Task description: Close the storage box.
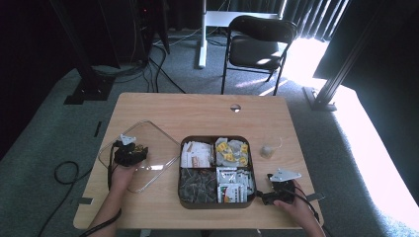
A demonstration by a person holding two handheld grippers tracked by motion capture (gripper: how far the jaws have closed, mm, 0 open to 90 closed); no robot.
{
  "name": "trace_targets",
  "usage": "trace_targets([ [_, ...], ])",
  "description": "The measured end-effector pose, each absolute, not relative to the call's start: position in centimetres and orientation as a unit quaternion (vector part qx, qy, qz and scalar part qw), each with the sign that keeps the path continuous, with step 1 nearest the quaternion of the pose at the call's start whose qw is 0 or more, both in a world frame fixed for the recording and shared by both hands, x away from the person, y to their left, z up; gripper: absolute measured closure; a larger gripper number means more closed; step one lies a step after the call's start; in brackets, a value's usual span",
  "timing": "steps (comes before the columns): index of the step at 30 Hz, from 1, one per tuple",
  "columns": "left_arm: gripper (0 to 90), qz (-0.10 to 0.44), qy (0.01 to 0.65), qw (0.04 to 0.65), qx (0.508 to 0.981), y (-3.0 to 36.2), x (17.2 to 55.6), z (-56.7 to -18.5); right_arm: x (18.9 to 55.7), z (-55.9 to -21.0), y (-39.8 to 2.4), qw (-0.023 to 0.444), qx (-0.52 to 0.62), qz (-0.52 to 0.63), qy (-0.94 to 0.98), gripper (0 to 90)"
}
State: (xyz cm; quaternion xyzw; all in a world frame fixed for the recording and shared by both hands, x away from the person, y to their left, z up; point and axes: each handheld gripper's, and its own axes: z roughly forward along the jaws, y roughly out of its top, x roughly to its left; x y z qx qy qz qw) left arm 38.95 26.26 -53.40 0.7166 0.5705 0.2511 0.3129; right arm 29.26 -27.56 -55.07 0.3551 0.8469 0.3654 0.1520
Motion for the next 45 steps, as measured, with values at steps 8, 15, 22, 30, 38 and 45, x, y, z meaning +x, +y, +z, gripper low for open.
trace_targets([
  [8,57.8,0.254,0.569,0.312,0.718,26.1,39.0,-53.3,29.2,-55.1,-27.6,0.152,0.356,0.365,0.847,14.0],
  [15,58.9,0.254,0.566,0.313,0.719,26.2,39.0,-53.2,29.2,-55.1,-27.6,0.152,0.356,0.365,0.847,14.0],
  [22,59.1,0.256,0.564,0.319,0.718,26.5,38.4,-52.8,29.2,-55.1,-27.6,0.152,0.356,0.365,0.847,14.0],
  [30,59.1,0.256,0.567,0.330,0.710,27.1,37.8,-50.9,29.2,-55.1,-27.6,0.152,0.356,0.365,0.847,14.0],
  [38,59.2,0.257,0.560,0.342,0.709,27.4,36.9,-48.8,29.2,-55.1,-27.6,0.152,0.356,0.365,0.847,14.0],
  [45,59.2,0.251,0.538,0.362,0.719,27.0,36.5,-47.4,29.2,-55.1,-27.6,0.152,0.356,0.365,0.847,14.0],
])
